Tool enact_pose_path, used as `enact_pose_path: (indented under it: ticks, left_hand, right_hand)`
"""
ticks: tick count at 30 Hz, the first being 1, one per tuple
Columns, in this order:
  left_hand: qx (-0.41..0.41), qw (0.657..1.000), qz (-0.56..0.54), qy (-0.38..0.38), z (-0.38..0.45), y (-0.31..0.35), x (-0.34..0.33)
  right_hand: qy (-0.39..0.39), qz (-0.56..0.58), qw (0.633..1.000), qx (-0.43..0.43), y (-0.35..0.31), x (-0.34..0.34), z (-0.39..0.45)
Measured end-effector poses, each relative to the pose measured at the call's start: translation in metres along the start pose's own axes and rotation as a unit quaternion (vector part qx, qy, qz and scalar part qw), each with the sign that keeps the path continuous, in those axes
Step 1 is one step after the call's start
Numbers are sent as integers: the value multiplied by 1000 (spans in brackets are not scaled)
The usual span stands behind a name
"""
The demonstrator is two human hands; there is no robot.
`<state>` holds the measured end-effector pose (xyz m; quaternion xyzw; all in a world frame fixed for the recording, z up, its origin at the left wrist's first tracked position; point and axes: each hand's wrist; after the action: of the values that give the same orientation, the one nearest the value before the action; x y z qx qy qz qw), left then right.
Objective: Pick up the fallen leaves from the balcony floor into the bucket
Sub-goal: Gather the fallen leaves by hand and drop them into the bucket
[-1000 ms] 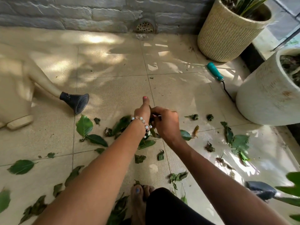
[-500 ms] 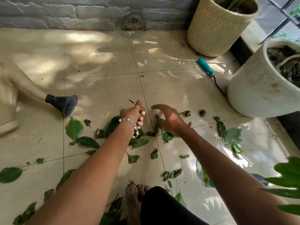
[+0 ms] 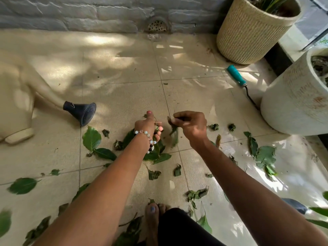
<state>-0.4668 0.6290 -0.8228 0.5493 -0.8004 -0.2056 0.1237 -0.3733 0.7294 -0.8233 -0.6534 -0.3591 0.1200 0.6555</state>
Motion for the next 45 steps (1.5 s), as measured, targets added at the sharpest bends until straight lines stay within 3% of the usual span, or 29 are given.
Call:
enact_pose_path:
  ticks: [2,4,6,9,11,13,15,17,18,20,23,24,25,29,31,33,36,38,41,43,45]
  left_hand:
    - [4,999,38,15,0,4,4]
    - [15,999,45,10,2,6,7]
    - [50,998,-17,-41,0,9,8]
    - [67,994,-64,-60,-1,14,17]
    - [44,998,-49,-22,6,15,25]
    - [16,999,-15,32,9,18,35]
    - [0,998,9,63,13,19,43]
    - [-10,997,9,80,13,19,52]
    - [-7,996,2,88,13,20,56]
    - [6,996,-28,90,12,24,64]
    - [21,992,-74,99,11,30,69]
    - [27,991,-86,100,10,32,67]
    - [30,991,-92,95,8,34,66]
    - [38,990,-106,90,63,21,63]
    - [44,991,-98,75,58,18,57]
    - [35,994,-96,48,27,20,49]
    - [35,994,-108,-6,1,16,35]
    - [26,995,-91,-18,-8,11,25]
    - [-1,998,-69,7,-13,2,5]
    - [-14,999,-33,18,-20,-5,-10]
    - [-26,998,3,49,-27,-10,-27]
  right_hand:
    - [-13,56,998,-4,-14,-20,-6]
    - [-36,-18,997,58,-19,-40,-14]
    - [-68,-116,979,154,-17,-54,-21]
    - [-156,-280,896,307,-13,-62,-20]
    - [-240,-305,861,329,-12,-60,-15]
    - [-292,-155,921,206,-21,-55,-10]
    - [-230,-8,969,90,-25,-50,-1]
    - [-170,-53,982,64,-23,-45,15]
    - [-179,-128,972,82,-18,-43,23]
    - [-273,-264,917,122,-10,-43,33]
    - [-417,-432,774,202,8,-53,35]
    - [-425,-460,750,211,15,-55,34]
    - [-417,-475,743,221,16,-55,30]
    - [-374,-428,780,262,30,-35,13]
    - [-345,-469,742,334,37,-20,1]
    - [-301,-484,760,312,39,-8,-14]
    - [-253,-473,759,369,55,0,-24]
    - [-204,-428,815,332,53,2,-24]
    - [-45,-233,954,186,32,10,-20]
    - [7,-73,990,122,13,14,-20]
    - [4,-41,993,115,2,15,-25]
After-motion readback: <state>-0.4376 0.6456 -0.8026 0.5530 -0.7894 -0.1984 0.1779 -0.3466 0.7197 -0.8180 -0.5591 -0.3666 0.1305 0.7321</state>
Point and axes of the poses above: each hand's wrist, its own z-axis towards the middle knuckle, its own x-axis out of the back of the hand, y = z × x, and after that the axes turned 9 degrees about x, right-handed
